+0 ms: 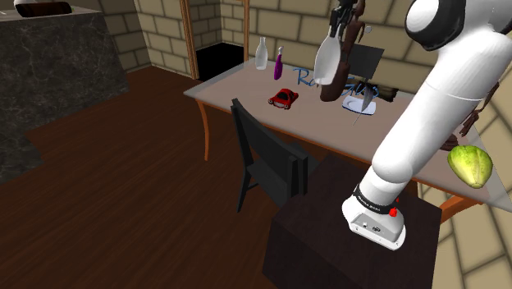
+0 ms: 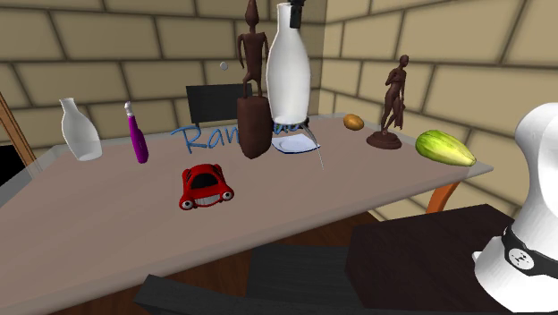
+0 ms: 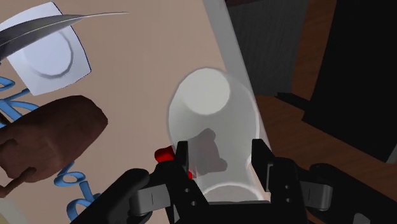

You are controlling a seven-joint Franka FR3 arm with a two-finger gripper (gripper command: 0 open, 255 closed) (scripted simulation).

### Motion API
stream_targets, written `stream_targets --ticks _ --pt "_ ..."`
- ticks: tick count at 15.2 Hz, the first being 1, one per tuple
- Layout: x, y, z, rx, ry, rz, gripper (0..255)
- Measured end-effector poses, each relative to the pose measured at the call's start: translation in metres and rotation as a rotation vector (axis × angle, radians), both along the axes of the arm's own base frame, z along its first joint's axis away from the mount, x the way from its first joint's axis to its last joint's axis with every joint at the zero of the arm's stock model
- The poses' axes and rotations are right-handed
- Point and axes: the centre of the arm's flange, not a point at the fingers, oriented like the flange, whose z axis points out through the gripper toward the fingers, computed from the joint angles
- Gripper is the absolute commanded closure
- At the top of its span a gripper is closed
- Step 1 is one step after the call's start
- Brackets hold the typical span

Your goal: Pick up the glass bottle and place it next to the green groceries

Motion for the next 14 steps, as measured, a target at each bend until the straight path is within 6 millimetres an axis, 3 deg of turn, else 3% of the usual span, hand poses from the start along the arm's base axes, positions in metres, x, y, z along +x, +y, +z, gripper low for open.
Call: stream_targets --ticks 12,14 --pt "0.000 0.001 0.062 0.000 0.000 0.000 255" --pt "-0.016 0.001 0.065 0.001 0.000 0.001 255"
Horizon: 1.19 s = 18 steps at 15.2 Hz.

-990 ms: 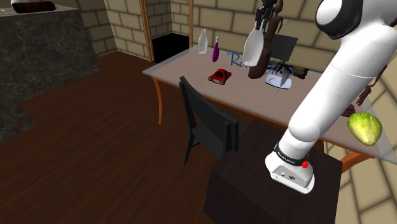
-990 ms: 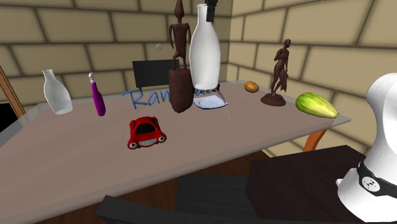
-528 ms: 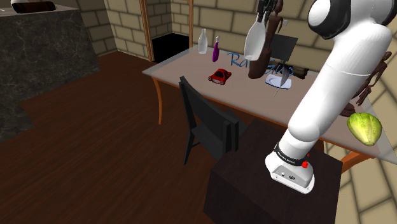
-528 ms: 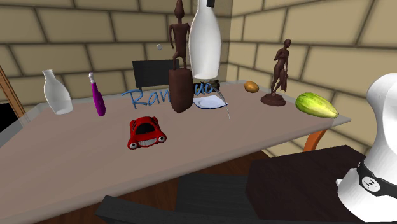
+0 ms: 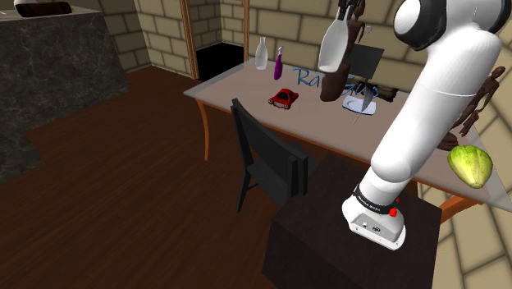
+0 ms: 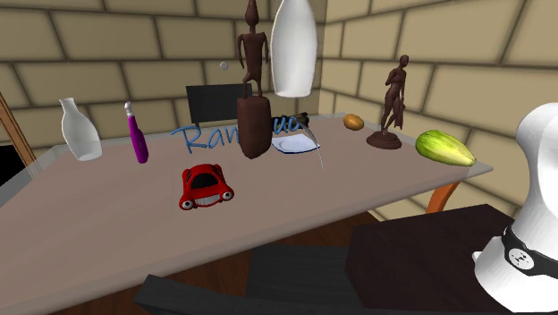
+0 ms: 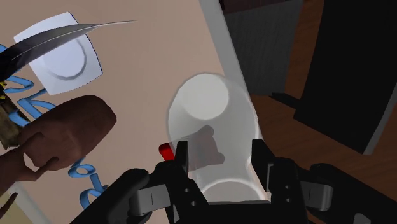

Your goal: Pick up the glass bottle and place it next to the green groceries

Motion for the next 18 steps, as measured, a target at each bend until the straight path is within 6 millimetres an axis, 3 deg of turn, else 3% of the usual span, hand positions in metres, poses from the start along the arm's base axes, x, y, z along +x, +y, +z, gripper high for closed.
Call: stream_targets --ticks 18 --pt "-0.235 -0.006 0.001 -0.001 -0.001 -0.001 255"
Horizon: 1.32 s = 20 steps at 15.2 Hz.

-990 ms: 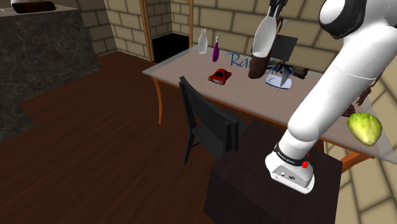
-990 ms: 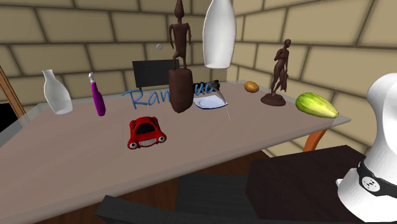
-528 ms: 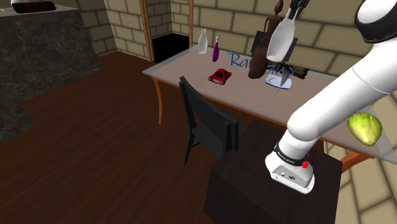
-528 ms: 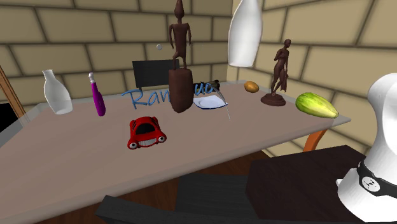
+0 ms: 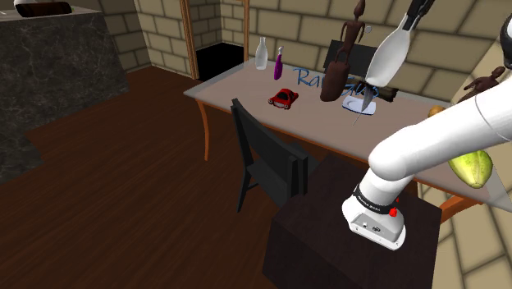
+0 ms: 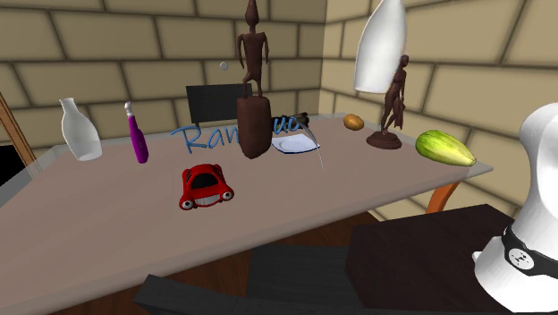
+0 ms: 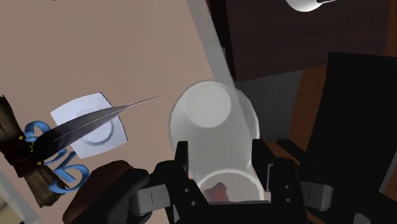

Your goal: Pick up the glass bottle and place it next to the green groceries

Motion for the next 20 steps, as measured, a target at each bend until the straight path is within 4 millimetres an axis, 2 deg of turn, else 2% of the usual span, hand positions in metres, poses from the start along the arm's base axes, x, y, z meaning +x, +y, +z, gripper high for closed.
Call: stream_targets --ticks 2,11,14,16,20 --pt "-0.024 0.004 0.000 0.000 0.001 0.000 255" --pt "-0.146 -0.002 0.004 0.000 0.000 0.000 255" --pt "-0.184 -0.005 -0.001 0.000 0.000 0.000 255" --pt "-0.207 -0.005 0.005 0.000 0.000 0.000 255" --pt "-0.258 -0.007 0.000 0.000 0.000 -0.001 255"
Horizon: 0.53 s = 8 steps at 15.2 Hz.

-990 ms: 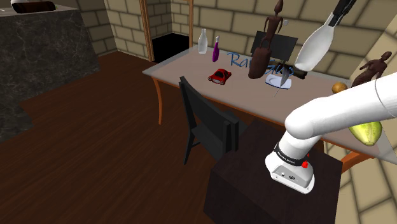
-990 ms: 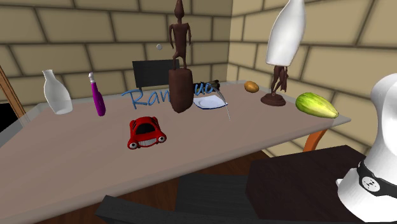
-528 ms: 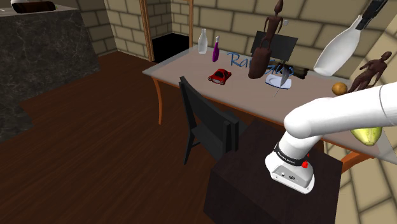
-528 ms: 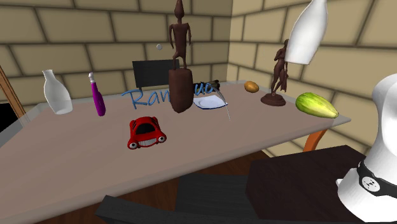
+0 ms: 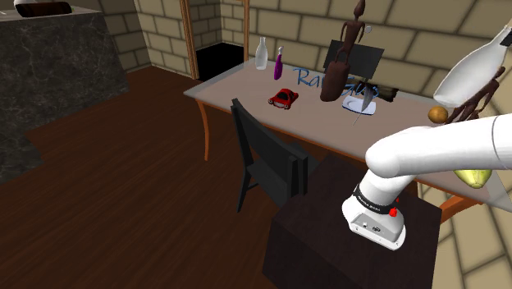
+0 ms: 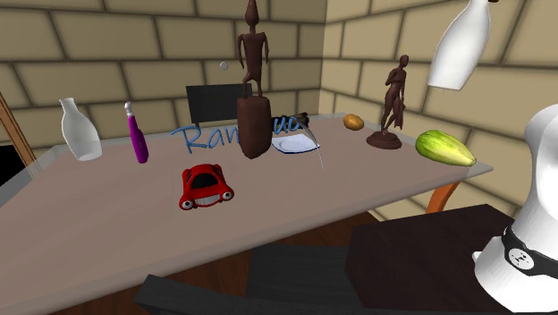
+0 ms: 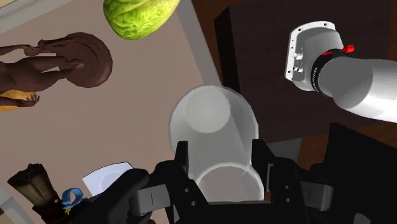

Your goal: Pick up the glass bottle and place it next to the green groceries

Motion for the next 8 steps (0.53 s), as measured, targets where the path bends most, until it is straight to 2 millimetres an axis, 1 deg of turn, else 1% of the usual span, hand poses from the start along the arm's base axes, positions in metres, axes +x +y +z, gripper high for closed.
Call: stream_targets --ticks 1,2,3,4,8 --pt "-0.016 0.000 0.002 0.000 0.000 0.000 255" --pt "-0.032 0.004 0.002 0.000 0.000 0.000 255" --pt "-0.042 0.003 0.000 0.000 0.000 0.000 255" --pt "-0.046 0.002 -0.004 0.000 0.000 0.000 255" --pt "-0.049 0.002 -0.024 0.001 0.000 0.001 255"
